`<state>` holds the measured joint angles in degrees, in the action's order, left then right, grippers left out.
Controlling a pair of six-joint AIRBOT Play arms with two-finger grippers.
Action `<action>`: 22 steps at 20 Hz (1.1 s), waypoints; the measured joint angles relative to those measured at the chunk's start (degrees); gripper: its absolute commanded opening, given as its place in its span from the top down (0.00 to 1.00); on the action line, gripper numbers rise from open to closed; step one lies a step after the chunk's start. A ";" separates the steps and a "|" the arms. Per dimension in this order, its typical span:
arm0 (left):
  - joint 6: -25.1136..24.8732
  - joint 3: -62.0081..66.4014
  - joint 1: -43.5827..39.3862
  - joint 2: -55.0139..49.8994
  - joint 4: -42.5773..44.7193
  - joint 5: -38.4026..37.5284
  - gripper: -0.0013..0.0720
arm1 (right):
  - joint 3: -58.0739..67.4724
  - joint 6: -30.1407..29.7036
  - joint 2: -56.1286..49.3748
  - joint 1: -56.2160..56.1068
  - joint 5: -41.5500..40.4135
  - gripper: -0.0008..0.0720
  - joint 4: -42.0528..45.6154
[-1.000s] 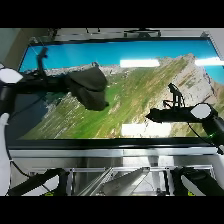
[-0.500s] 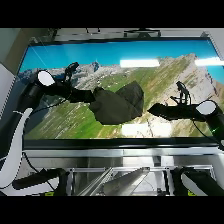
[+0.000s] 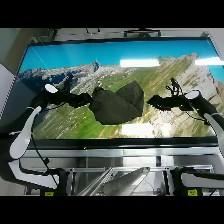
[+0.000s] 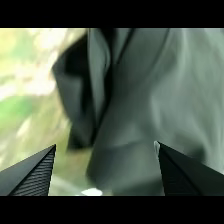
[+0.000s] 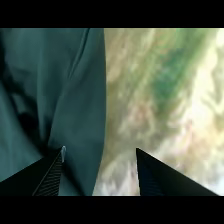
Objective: Fold the shirts.
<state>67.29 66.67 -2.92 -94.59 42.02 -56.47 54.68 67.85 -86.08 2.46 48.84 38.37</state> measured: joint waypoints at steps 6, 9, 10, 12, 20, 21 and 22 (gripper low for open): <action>-3.39 8.13 -3.28 -9.42 -7.32 -3.21 0.97 | 13.03 -1.11 -14.05 -3.82 1.51 0.97 -3.61; -3.10 12.79 -4.94 -11.63 -8.33 -6.67 0.97 | 15.65 -3.43 -16.55 -4.96 3.58 0.97 -8.09; -2.54 14.40 -5.11 -11.96 -8.48 -8.07 0.97 | 16.06 -4.31 -16.57 -5.05 4.35 0.97 -9.07; -1.70 17.92 -4.96 -11.78 -8.70 -12.00 0.97 | 16.57 -5.51 -14.95 -4.79 6.43 0.97 -10.67; 1.31 31.15 -1.60 4.61 -9.18 -21.75 0.97 | 19.37 -7.08 13.29 1.05 10.34 0.97 -13.42; 1.70 32.35 -1.20 7.28 -9.20 -22.56 0.97 | 19.54 -7.08 17.62 1.53 9.73 0.97 -13.55; 1.73 33.14 -0.81 10.01 -9.20 -23.02 0.97 | 19.71 -7.08 22.08 1.90 8.94 0.97 -13.60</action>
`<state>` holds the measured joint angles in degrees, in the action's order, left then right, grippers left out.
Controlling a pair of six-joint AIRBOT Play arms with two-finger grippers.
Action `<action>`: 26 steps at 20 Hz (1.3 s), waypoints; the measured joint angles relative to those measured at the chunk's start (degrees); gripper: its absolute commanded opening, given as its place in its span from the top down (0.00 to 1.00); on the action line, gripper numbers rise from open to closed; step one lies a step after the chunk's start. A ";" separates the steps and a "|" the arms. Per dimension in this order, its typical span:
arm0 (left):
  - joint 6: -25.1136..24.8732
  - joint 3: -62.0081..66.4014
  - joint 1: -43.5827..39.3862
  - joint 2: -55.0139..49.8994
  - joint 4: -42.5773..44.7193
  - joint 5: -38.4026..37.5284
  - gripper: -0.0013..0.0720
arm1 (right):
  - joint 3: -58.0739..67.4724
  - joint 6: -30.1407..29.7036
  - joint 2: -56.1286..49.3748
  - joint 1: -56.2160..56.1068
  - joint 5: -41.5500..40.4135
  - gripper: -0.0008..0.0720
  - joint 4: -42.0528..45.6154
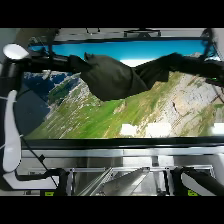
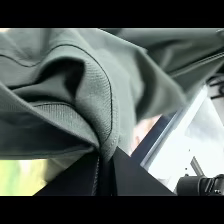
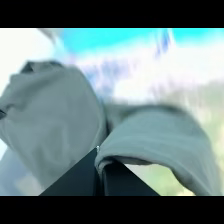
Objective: Fold the shirts.
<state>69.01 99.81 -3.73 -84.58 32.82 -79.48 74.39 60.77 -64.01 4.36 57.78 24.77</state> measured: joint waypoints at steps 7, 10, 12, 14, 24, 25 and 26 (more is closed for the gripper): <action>0.63 -8.02 3.52 19.08 2.95 -1.05 0.97 | 0.20 11.17 17.18 0.81 -2.62 0.97 14.62; 0.66 -19.61 4.83 25.90 4.13 2.12 0.97 | -0.83 19.56 16.52 0.68 2.82 0.97 24.26; 0.66 -28.98 4.70 29.77 4.24 5.92 0.97 | -3.06 22.45 14.40 -0.72 6.23 0.97 26.67; 0.66 -38.07 3.34 32.52 4.17 10.71 0.97 | -6.08 23.98 11.69 -3.65 7.89 0.97 27.74; -0.52 -58.69 -5.05 28.09 9.86 24.81 0.02 | -16.52 26.14 -5.38 -18.86 1.95 0.97 31.93; -0.66 -57.81 -3.82 26.58 11.61 24.74 0.02 | -16.65 26.27 -5.97 -19.02 2.40 0.97 33.81; -0.68 -56.76 -2.56 24.94 12.79 24.70 0.02 | -16.76 26.49 -6.34 -19.04 2.86 0.97 35.41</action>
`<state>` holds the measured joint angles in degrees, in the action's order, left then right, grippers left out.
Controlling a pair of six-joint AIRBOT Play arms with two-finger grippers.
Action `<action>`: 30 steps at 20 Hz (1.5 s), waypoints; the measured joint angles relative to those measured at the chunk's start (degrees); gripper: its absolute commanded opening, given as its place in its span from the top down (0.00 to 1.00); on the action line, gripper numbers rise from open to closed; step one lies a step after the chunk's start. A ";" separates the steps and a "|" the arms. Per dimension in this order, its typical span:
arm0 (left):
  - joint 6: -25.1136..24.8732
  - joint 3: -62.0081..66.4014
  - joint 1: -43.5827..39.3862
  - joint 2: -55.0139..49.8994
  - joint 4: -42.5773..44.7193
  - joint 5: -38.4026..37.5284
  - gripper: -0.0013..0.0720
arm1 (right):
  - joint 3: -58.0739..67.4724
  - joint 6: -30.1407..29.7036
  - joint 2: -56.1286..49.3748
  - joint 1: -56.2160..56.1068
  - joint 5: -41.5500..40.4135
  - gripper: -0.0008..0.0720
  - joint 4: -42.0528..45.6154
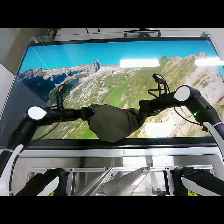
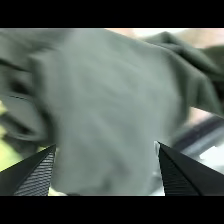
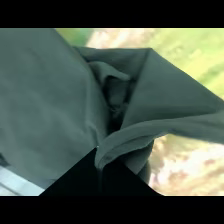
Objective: Fold the shirts.
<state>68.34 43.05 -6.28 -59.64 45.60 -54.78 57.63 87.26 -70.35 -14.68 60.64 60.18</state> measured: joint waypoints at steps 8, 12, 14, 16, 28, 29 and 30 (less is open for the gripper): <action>-0.22 14.25 4.48 -22.43 3.48 -0.11 0.04 | -0.26 0.59 -0.98 1.55 1.40 0.97 4.98; -0.22 20.09 2.23 -33.18 3.74 -0.76 0.27 | -0.26 0.59 -1.01 1.68 1.03 0.97 5.42; -0.24 22.53 1.03 -36.79 3.45 -1.49 0.91 | -0.26 0.59 -1.01 1.68 0.96 0.97 5.57; -0.22 24.57 0.07 -39.08 3.67 -2.91 0.97 | -0.26 0.59 -1.01 1.70 0.94 0.97 5.62; -0.17 45.59 5.27 -21.16 3.78 -16.31 0.97 | 10.69 -1.51 11.54 11.76 1.68 0.97 1.20; 0.02 48.13 6.36 -17.81 3.67 -16.63 0.97 | 13.38 -2.80 14.14 13.94 1.42 0.97 -1.07; 0.04 50.47 7.39 -14.69 3.67 -16.76 0.97 | 16.06 -4.09 16.83 16.13 0.96 0.97 -3.41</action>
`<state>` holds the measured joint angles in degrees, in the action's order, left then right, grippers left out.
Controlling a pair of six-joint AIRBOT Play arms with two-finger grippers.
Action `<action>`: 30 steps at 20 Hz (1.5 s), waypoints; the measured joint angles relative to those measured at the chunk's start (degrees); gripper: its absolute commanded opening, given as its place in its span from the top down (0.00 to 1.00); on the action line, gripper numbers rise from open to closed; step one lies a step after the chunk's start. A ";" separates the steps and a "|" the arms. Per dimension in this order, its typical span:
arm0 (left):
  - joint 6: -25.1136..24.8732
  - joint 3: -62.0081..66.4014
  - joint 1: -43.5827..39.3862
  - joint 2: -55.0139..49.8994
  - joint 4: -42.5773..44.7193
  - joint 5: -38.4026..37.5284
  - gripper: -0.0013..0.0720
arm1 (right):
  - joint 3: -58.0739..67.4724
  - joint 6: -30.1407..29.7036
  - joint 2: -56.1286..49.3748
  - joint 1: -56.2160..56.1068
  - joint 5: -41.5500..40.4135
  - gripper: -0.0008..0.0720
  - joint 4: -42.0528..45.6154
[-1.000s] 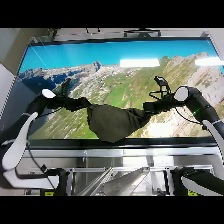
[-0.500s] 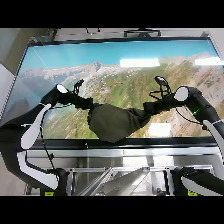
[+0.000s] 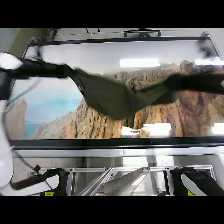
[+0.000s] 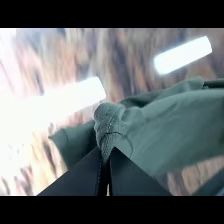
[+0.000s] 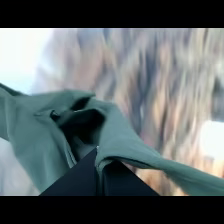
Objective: Fold the shirts.
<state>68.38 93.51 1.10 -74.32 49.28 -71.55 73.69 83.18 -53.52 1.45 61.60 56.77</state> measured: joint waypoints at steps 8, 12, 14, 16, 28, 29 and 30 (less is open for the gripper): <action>0.15 10.23 6.36 24.39 -0.11 0.63 0.96 | 11.06 -5.29 21.05 10.03 -6.12 0.97 -7.74; -0.52 2.43 7.08 31.47 0.09 4.26 0.96 | 11.67 -6.56 20.76 10.62 -5.20 0.96 -9.38; -1.46 -3.58 7.19 32.50 0.26 6.73 0.96 | 11.76 -7.32 16.81 10.73 -2.73 0.97 -11.10; -2.75 -9.29 7.23 30.95 0.26 9.64 0.96 | 11.65 -7.85 10.97 10.58 -0.35 0.97 -12.52; -11.21 -8.74 3.30 -14.16 0.33 17.66 0.01 | 9.66 -14.82 -33.83 1.40 -7.08 0.04 -15.65; -10.40 -5.86 4.07 -16.76 0.33 15.47 0.01 | 10.27 -15.34 -35.01 1.68 -7.67 0.04 -15.91; -9.75 -3.23 5.11 -18.58 0.42 13.33 0.02 | 10.95 -15.34 -35.56 2.49 -7.74 0.04 -16.04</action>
<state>58.63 90.28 6.22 -92.90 49.69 -58.22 84.64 67.83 -89.08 3.95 53.87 40.73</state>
